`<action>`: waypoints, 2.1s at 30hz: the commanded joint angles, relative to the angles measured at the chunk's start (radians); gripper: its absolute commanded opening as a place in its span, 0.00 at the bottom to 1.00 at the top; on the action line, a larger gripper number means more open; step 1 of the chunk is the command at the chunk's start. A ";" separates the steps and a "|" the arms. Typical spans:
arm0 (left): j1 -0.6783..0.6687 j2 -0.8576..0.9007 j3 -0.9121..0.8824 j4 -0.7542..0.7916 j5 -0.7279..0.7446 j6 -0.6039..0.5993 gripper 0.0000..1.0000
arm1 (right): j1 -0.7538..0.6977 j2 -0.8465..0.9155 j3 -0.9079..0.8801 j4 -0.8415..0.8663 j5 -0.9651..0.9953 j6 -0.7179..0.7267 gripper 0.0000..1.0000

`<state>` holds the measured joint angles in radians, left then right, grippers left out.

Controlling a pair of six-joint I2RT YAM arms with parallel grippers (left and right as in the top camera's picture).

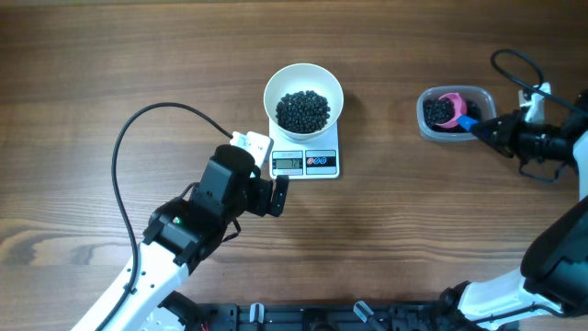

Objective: Scoop item into bowl and weigh 150g on scale
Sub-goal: 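Lift the filled scoop and carry it left over the white bowl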

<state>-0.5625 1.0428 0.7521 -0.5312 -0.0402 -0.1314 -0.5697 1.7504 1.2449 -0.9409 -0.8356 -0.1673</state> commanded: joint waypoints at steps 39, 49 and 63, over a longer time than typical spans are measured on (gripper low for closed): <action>0.005 0.001 -0.002 0.000 -0.013 0.019 1.00 | -0.037 0.013 -0.010 -0.089 -0.581 0.044 0.04; 0.005 0.001 -0.002 0.000 -0.013 0.019 1.00 | 0.172 0.013 -0.010 -0.037 -0.629 0.117 0.04; 0.005 0.001 -0.002 0.000 -0.013 0.019 1.00 | 0.455 0.012 -0.009 0.301 -0.622 0.302 0.04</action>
<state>-0.5625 1.0428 0.7521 -0.5312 -0.0402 -0.1318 -0.1596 1.7504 1.2381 -0.6731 -1.4208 0.1097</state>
